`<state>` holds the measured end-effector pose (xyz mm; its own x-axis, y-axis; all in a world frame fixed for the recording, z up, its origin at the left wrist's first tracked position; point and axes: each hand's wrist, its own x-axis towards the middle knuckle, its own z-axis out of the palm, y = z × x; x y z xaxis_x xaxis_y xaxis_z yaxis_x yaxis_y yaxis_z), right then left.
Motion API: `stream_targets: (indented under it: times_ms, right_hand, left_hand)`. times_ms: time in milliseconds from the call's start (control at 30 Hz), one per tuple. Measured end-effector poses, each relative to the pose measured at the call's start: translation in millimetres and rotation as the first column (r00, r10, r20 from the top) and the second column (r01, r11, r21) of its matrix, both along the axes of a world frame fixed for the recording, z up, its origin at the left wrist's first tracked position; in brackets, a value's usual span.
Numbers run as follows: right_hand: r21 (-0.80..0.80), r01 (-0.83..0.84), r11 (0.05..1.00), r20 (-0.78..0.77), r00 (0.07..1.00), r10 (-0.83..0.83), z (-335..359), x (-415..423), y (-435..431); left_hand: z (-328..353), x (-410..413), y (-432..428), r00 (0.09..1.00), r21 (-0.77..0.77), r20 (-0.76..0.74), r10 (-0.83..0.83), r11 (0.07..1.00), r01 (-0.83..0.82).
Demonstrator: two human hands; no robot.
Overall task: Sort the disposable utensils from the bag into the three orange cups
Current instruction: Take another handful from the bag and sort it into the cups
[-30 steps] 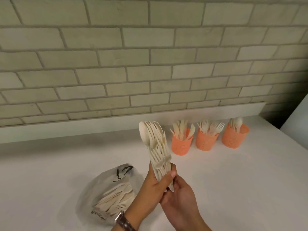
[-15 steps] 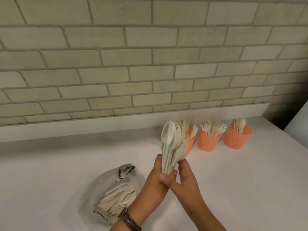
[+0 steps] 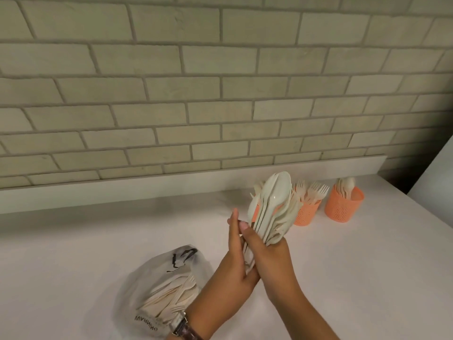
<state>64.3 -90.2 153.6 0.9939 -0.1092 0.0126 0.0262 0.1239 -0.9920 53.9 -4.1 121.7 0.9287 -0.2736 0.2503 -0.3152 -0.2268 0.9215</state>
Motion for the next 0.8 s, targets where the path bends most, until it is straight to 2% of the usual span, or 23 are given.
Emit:
stream_targets:
  times_ms: [67, 133, 167, 200, 233, 267, 333, 433, 533, 633, 800]
  right_hand:
    - [-0.030, -0.017, 0.999, -0.006, 1.000, 0.017, 7.0, 3.4, -5.7]
    - [-0.056, -0.026, 0.998, 0.031, 0.999, 0.027, 15.6, 5.5, -11.1]
    - [-0.063, -0.026, 0.998, 0.063, 0.998, 0.030, 20.6, 5.3, -12.8]
    - [-0.068, -0.027, 0.997, 0.097, 0.995, 0.034, 25.2, 4.7, -13.8]
    - [-0.076, -0.033, 0.997, 0.124, 0.991, 0.042, 28.6, 4.1, -13.8]
    - [-0.083, -0.038, 0.996, 0.144, 0.988, 0.050, 31.8, 2.9, -13.2]
    - [-0.081, -0.051, 0.995, 0.161, 0.985, 0.063, 36.8, 2.2, -10.8]
    - [-0.054, -0.042, 0.998, 0.110, 0.993, 0.048, 29.2, 1.2, -3.3]
    - [0.009, 0.014, 1.000, 0.052, 0.999, -0.014, 11.2, -2.6, 8.8]
    - [-0.021, -0.005, 1.000, 0.055, 0.998, 0.006, 1.9, -4.6, 10.6]
    - [-0.058, -0.104, 0.993, 0.003, 0.995, 0.104, -1.9, 0.4, -1.9]
  left_hand:
    - [-3.8, 2.1, 4.6, 0.998, -0.009, -0.059, -0.024, 1.000, 0.023]
    - [-1.4, 4.0, 10.3, 0.984, -0.136, -0.176, -0.026, 0.991, 0.002]
    - [3.6, 6.7, 14.1, 0.963, -0.282, -0.268, -0.024, 0.958, -0.054]
    - [5.7, 10.6, 16.5, 0.928, -0.443, -0.372, -0.003, 0.880, -0.174]
    - [3.1, 13.1, 17.4, 0.875, -0.572, -0.484, -0.020, 0.764, -0.299]
    - [0.5, 15.0, 15.1, 0.799, -0.638, -0.596, -0.074, 0.648, -0.416]
    - [-0.6, 16.0, 8.3, 0.661, -0.686, -0.708, -0.249, 0.464, -0.560]
    - [11.1, 14.2, -3.5, 0.561, -0.702, -0.703, -0.437, 0.296, -0.648]
    - [19.5, 17.8, -11.3, 0.583, -0.729, -0.644, -0.494, 0.168, -0.663]
    - [22.6, 18.5, -15.0, 0.605, -0.731, -0.645, -0.467, 0.145, -0.667]
    - [24.5, 17.7, -15.5, 0.586, -0.701, -0.709, -0.392, 0.302, -0.646]
